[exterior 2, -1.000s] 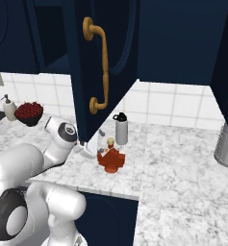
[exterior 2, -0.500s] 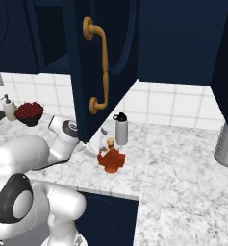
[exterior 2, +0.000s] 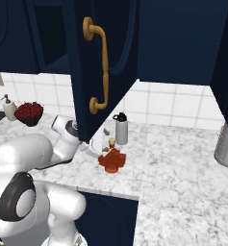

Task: Put the shaker and condiment bottle from the counter next to their counterparts in the cabinet.

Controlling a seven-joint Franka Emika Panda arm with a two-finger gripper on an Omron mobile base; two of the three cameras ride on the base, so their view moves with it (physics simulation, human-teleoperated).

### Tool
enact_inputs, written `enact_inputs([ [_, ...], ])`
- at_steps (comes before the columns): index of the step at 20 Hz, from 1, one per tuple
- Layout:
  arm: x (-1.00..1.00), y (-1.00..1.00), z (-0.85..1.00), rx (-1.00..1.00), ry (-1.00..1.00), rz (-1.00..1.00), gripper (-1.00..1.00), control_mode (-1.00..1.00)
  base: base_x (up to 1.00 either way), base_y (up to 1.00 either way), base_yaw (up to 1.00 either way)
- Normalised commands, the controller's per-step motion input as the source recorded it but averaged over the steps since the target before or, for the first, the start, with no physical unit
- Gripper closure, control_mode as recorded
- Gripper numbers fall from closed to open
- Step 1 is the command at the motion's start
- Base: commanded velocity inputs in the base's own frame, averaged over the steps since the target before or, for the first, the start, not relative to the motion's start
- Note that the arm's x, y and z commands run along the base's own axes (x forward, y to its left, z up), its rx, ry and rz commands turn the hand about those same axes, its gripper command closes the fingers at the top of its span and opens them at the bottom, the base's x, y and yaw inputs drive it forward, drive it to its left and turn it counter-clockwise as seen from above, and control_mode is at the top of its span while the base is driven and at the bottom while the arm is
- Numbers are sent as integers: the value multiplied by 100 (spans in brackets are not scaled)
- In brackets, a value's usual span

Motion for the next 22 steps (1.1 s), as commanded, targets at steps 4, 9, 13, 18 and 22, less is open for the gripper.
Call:
enact_inputs([
  [4,0,-13,-1,0,0,0,-100,-100,0,0,0],
  [9,0,-1,-1,0,0,0,-100,-100,0,0,0],
  [13,0,0,0,0,0,0,-100,-100,0,0,0],
  [18,0,0,0,0,0,-1,-100,-100,0,0,0],
  [22,-5,0,0,0,0,-2,-100,-100,0,0,0],
])
